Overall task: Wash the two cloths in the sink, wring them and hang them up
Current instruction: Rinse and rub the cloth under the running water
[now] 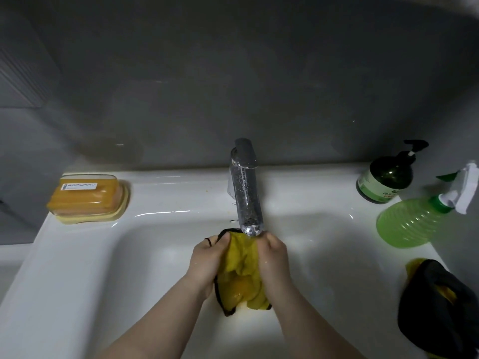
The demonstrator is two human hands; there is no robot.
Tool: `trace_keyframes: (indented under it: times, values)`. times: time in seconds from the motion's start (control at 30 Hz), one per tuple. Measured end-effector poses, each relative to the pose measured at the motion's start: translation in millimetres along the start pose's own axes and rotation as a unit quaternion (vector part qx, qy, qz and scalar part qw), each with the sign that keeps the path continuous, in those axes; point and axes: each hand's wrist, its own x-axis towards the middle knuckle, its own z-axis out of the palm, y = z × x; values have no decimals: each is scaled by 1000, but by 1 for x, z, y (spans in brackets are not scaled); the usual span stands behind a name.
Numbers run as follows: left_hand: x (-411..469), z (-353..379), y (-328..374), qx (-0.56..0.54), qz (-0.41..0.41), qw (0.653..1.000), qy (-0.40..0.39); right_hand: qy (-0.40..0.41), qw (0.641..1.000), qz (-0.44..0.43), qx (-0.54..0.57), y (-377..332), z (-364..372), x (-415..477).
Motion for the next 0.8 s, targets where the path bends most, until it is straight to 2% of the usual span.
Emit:
trace_keyframes:
  times: [0.1, 0.17, 0.23, 0.33, 0.5, 0.57, 0.63, 0.7, 0.8]
  values:
    - [-12, 13, -10, 82, 49, 995, -10, 54, 998, -39, -19, 0, 16, -8]
    - [-22, 17, -16, 96, 62, 993, -29, 103, 993, -32, -51, -3, 15, 1]
    - [-25, 16, -15, 97, 74, 992, -16, 110, 991, -40, -70, -5, 16, 4]
    - [-18, 6, -6, 43, 65, 997, 9, 53, 989, -70, -117, -1, 25, -3]
    - [-17, 0, -13, 2, -5, 999, -41, 0, 996, -20, -91, -6, -3, 26]
    - [-13, -6, -13, 12, -49, 995, -80, -67, 994, -6, -87, -10, -10, 29]
    - [-9, -14, -8, 64, -85, 982, -154, -144, 986, 17, -79, -12, -10, 26]
    - [-4, -19, -4, 96, -70, 978, -171, -192, 978, 22, -81, -16, -13, 24]
    - [0, -23, 7, 79, 28, 989, -125, -276, 955, -16, -105, -18, -26, 26]
